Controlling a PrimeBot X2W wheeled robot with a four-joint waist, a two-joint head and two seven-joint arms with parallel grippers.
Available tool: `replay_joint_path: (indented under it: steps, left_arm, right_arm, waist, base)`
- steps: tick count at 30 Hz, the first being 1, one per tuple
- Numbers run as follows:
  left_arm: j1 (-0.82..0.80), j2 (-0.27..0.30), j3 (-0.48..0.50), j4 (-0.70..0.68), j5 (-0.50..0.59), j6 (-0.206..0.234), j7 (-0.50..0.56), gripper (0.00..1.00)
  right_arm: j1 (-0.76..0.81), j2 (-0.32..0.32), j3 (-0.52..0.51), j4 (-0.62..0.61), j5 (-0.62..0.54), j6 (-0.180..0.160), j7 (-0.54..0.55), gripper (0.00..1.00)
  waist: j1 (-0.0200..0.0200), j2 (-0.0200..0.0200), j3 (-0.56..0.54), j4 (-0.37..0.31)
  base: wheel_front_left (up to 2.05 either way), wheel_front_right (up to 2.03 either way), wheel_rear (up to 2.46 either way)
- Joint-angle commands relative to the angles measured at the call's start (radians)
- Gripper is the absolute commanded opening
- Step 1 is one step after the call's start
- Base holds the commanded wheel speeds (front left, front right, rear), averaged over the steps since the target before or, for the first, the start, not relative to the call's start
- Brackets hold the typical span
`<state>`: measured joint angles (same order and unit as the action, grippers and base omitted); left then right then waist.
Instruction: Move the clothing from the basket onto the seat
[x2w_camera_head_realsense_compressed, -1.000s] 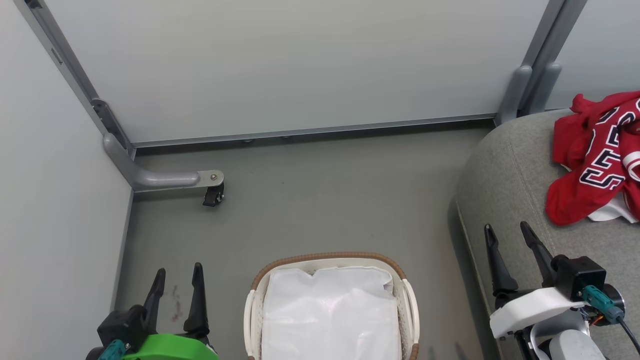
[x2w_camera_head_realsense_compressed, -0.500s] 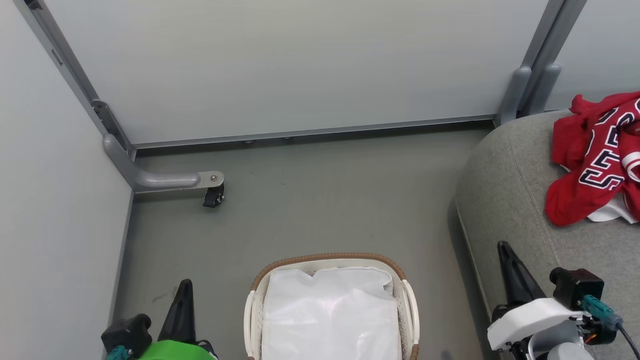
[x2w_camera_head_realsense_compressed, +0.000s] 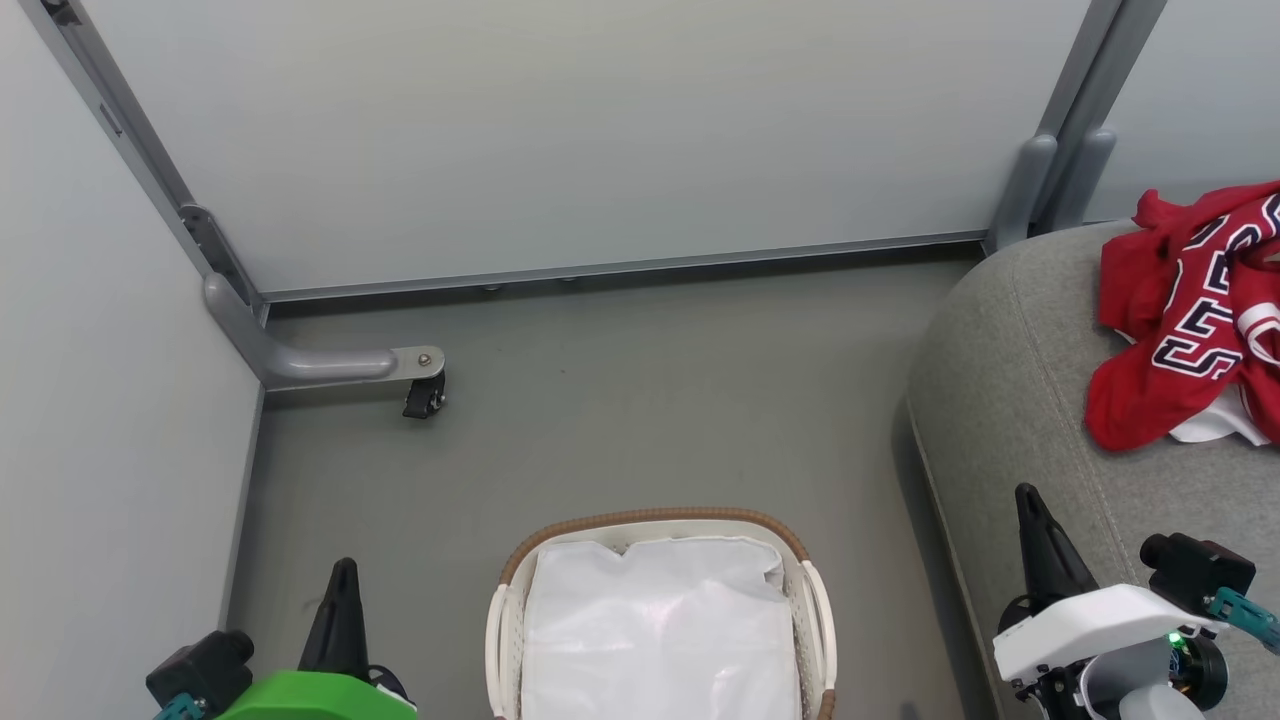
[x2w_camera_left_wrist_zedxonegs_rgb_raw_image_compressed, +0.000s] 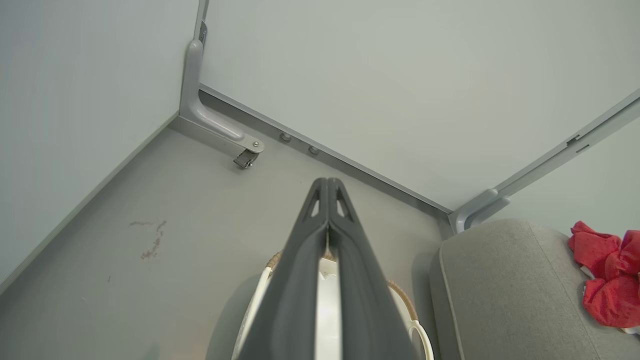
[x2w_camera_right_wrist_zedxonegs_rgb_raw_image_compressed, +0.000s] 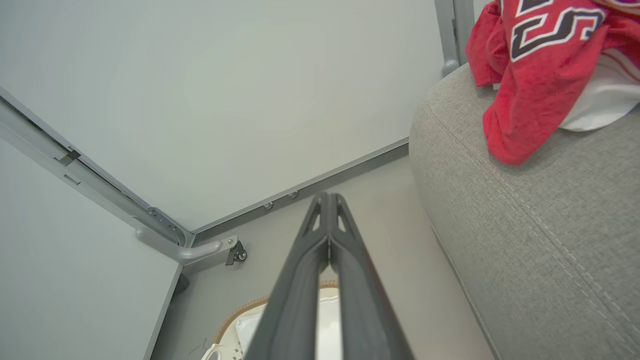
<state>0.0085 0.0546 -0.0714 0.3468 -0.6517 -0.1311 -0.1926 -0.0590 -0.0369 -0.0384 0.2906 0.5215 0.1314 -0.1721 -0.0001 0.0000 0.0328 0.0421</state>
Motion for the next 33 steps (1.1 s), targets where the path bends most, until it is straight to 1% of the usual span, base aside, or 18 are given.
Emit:
replay_joint_path:
  steps: [1,17,33]
  left_arm:
    - [-0.031,0.011,0.006,-0.02,-0.042,0.0,0.009,0.0]
    - [-0.052,0.019,0.032,-0.041,-0.259,0.0,0.064,0.0]
    - [-0.069,0.022,0.058,-0.057,-0.438,0.0,0.113,0.0]
  right_arm:
    - [-0.021,-0.006,-0.005,-0.019,0.043,0.0,0.01,0.0]
    - [-0.03,-0.008,-0.021,-0.026,0.276,0.0,0.071,0.0]
    - [-0.037,-0.01,-0.035,-0.032,0.473,-0.001,0.123,0.0]
  waist:
    - [0.0001,0.0,0.0,-0.001]
    - [0.0001,0.0,-0.005,-0.007]
    - [0.0001,0.0,-0.009,-0.013]
  base:
    - [0.0,0.0,0.0]
    - [0.0,0.0,0.0]
    - [0.0,0.0,0.0]
